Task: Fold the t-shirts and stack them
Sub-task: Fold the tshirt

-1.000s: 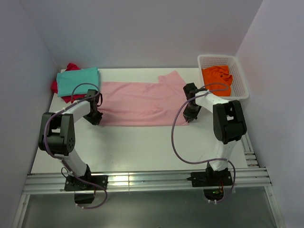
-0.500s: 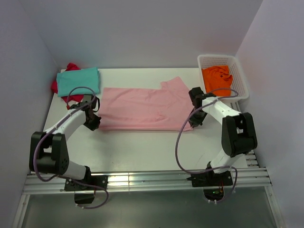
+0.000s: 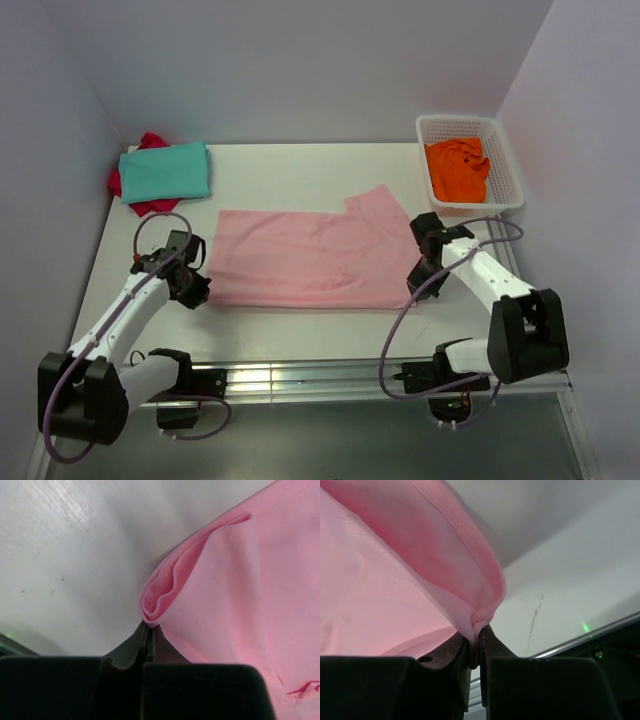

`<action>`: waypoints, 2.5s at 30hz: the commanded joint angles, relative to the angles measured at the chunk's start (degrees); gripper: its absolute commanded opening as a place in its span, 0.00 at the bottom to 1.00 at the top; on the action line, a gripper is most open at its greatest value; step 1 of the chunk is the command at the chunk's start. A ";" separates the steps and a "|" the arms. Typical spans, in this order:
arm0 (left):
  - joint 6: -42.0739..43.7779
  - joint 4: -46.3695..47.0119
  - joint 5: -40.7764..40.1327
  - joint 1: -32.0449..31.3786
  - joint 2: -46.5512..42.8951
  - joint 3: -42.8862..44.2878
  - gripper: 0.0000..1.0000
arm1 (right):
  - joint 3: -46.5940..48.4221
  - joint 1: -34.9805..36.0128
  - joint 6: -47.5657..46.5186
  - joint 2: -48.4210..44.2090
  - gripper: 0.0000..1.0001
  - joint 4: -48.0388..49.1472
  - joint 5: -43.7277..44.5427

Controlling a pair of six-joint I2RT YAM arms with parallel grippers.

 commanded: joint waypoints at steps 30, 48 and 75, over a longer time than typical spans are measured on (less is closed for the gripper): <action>15.02 4.28 2.94 2.63 49.44 62.01 0.72 | 35.94 -0.21 -7.70 4.31 0.76 -10.67 -1.54; 1.91 0.06 -0.49 2.72 58.70 59.75 0.68 | 33.48 -2.23 -10.69 5.98 0.76 -10.40 -0.31; 5.17 1.90 -1.64 2.72 63.72 60.10 0.26 | 40.32 -3.82 -12.63 12.65 0.74 -9.17 0.31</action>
